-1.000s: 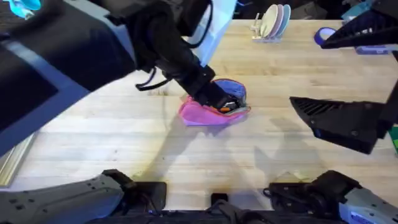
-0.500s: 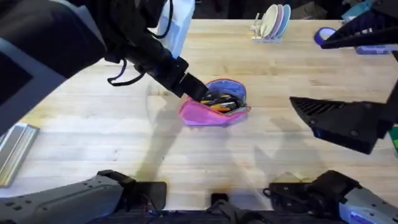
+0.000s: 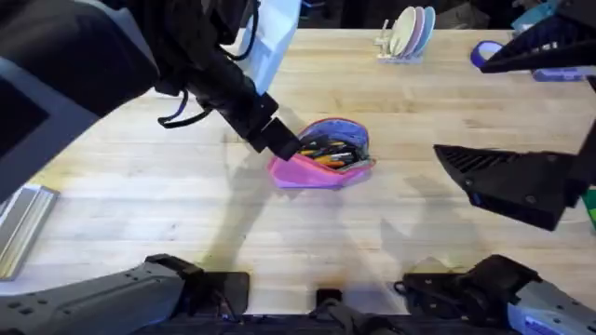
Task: Unzip the bag, pick up the pens from the table one at a time and place them inside, then zip the bag closed.
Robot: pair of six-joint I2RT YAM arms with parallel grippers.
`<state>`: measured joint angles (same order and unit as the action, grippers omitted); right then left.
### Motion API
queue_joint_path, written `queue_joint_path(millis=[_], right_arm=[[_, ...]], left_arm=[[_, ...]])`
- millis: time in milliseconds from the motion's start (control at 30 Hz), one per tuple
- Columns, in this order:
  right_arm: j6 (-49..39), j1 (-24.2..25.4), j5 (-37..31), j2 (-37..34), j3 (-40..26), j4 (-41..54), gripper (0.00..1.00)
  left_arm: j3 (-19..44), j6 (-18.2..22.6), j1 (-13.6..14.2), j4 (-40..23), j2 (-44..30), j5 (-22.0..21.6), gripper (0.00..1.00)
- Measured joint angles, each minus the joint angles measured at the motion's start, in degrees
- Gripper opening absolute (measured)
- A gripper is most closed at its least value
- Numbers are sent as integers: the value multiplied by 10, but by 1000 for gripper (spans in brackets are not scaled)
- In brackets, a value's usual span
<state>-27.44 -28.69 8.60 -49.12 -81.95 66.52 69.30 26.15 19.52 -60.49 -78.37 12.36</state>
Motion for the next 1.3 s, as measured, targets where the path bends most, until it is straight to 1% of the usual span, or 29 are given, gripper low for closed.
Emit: queue_joint_path(millis=[100,200,233,267,300,367,467,600,633,700,733,800,1033,1133,1233,1267,1300], right_arm=[[0,0,0,0,0,0,998],[0,0,0,0,0,0,998],[0,0,0,0,0,0,997],[0,0,0,0,0,0,997],[0,0,0,0,0,0,997],[0,0,0,0,0,0,997],[0,0,0,0,0,0,998],[0,0,0,0,0,0,998],[0,0,0,0,0,-1,998],[0,0,0,0,0,-5,998],[0,0,0,0,0,-12,998],[0,0,0,0,0,-16,998],[0,0,0,0,0,-19,997],[0,0,1,-19,0,-19,998],[0,0,22,-37,0,-19,998],[0,0,51,-57,0,-19,998],[0,0,59,-64,0,-19,998]], left_arm=[[0,50,-9,-9,0,19,995],[0,102,-32,-26,0,47,995],[0,261,-119,-87,0,132,995],[0,286,-131,-98,0,141,995],[0,486,-247,-140,0,197,995],[0,517,-270,-149,0,208,995],[0,575,-301,-171,0,230,995],[-1,644,-333,-184,0,258,995],[-63,738,-382,-167,0,292,995],[-86,752,-389,-145,0,303,995],[-108,762,-393,-120,0,316,996],[-121,767,-393,-107,0,320,996],[-143,773,-393,-64,0,330,995],[-147,774,-393,-55,0,334,995],[-148,774,-393,-55,0,340,995],[-148,774,-393,-55,0,344,995],[-148,774,-393,-55,0,344,995]])
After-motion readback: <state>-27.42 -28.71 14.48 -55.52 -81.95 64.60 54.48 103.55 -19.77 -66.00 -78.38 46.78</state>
